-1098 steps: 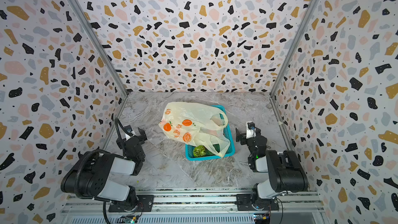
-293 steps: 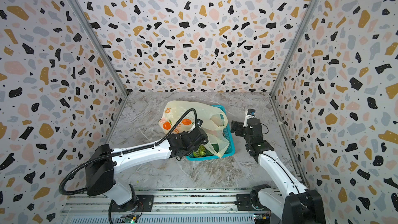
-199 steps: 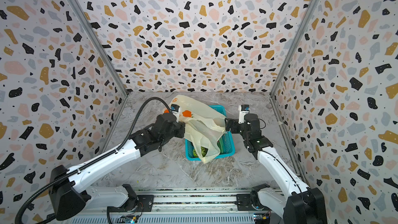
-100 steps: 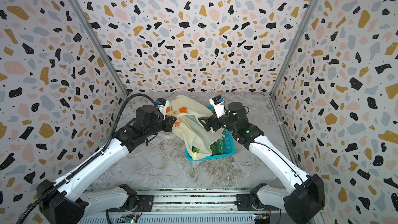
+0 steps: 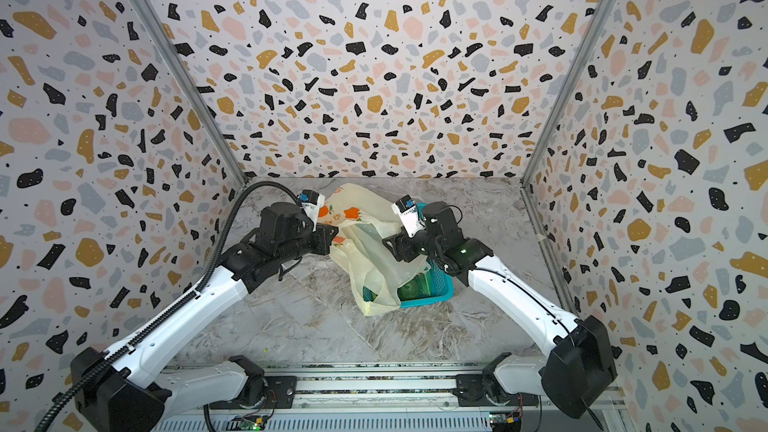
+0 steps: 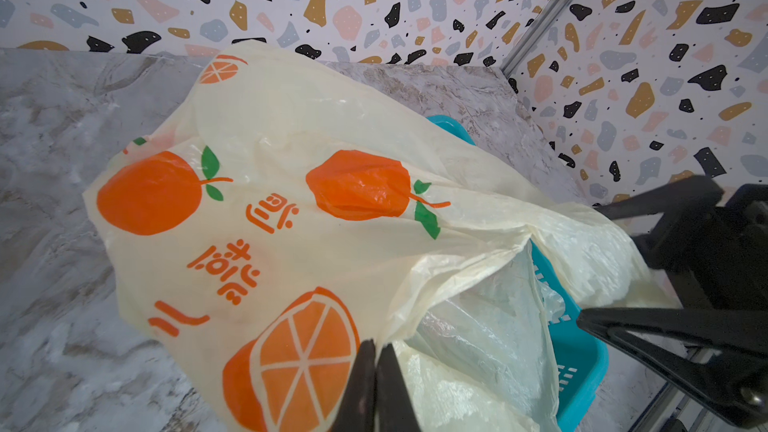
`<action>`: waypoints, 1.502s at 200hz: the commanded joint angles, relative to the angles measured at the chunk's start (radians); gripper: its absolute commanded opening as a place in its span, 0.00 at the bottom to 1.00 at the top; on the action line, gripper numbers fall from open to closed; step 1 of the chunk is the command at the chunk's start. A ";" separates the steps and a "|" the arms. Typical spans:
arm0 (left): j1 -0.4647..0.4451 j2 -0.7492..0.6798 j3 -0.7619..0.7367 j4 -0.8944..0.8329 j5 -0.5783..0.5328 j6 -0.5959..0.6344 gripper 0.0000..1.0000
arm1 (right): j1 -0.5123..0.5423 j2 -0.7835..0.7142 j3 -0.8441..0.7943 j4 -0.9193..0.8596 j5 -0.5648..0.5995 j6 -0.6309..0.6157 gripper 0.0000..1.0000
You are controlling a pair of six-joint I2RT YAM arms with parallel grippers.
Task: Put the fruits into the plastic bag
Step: 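Lift the bag with the left gripper while the right gripper grasps its other edge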
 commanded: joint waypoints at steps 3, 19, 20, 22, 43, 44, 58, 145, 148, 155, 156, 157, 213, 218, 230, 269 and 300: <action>0.003 -0.022 -0.004 0.017 0.027 0.031 0.00 | 0.004 0.009 0.012 -0.004 -0.020 0.017 0.19; 0.004 -0.030 -0.003 0.004 0.043 0.059 0.32 | 0.003 0.028 0.051 -0.006 -0.045 0.034 0.00; 0.004 -0.031 -0.004 0.003 0.043 0.062 0.36 | 0.004 0.028 0.054 -0.006 -0.046 0.035 0.00; 0.004 -0.032 -0.004 0.000 0.042 0.065 0.41 | 0.004 0.030 0.060 -0.004 -0.047 0.038 0.00; 0.004 -0.048 0.000 -0.041 0.008 0.101 0.72 | 0.005 0.042 0.123 -0.004 -0.075 0.060 0.00; 0.004 -0.049 0.000 -0.042 0.006 0.103 0.72 | 0.004 0.043 0.126 -0.003 -0.077 0.060 0.00; 0.004 -0.066 -0.009 -0.050 -0.027 0.112 0.78 | 0.003 0.047 0.171 -0.007 -0.101 0.077 0.00; -0.003 -0.092 -0.070 -0.006 -0.016 0.107 0.94 | 0.005 0.062 0.321 -0.030 -0.186 0.147 0.00; -0.005 -0.092 -0.070 0.000 -0.006 0.105 0.95 | 0.006 0.063 0.321 -0.030 -0.187 0.149 0.00; -0.008 -0.093 -0.074 0.017 0.017 0.099 1.00 | 0.006 0.062 0.321 -0.029 -0.189 0.151 0.00; -0.009 -0.093 -0.074 0.019 0.019 0.098 1.00 | 0.005 0.063 0.321 -0.028 -0.189 0.151 0.00; -0.009 -0.093 -0.074 0.021 0.020 0.097 1.00 | 0.005 0.063 0.321 -0.027 -0.189 0.152 0.00; -0.093 -0.043 -0.087 -0.004 -0.195 0.068 1.00 | 0.005 0.051 0.293 0.040 -0.227 0.213 0.00; -0.104 -0.037 -0.088 -0.012 -0.232 0.067 1.00 | 0.006 0.051 0.292 0.048 -0.231 0.218 0.00; -0.133 -0.026 -0.093 -0.021 -0.309 0.056 0.99 | 0.006 0.050 0.294 0.061 -0.243 0.230 0.00; -0.166 -0.022 -0.132 -0.006 -0.477 -0.044 0.99 | 0.006 0.054 0.301 0.071 -0.254 0.241 0.00; -0.166 -0.030 -0.117 0.049 -0.369 -0.034 0.23 | -0.001 0.054 0.305 0.055 -0.253 0.240 0.00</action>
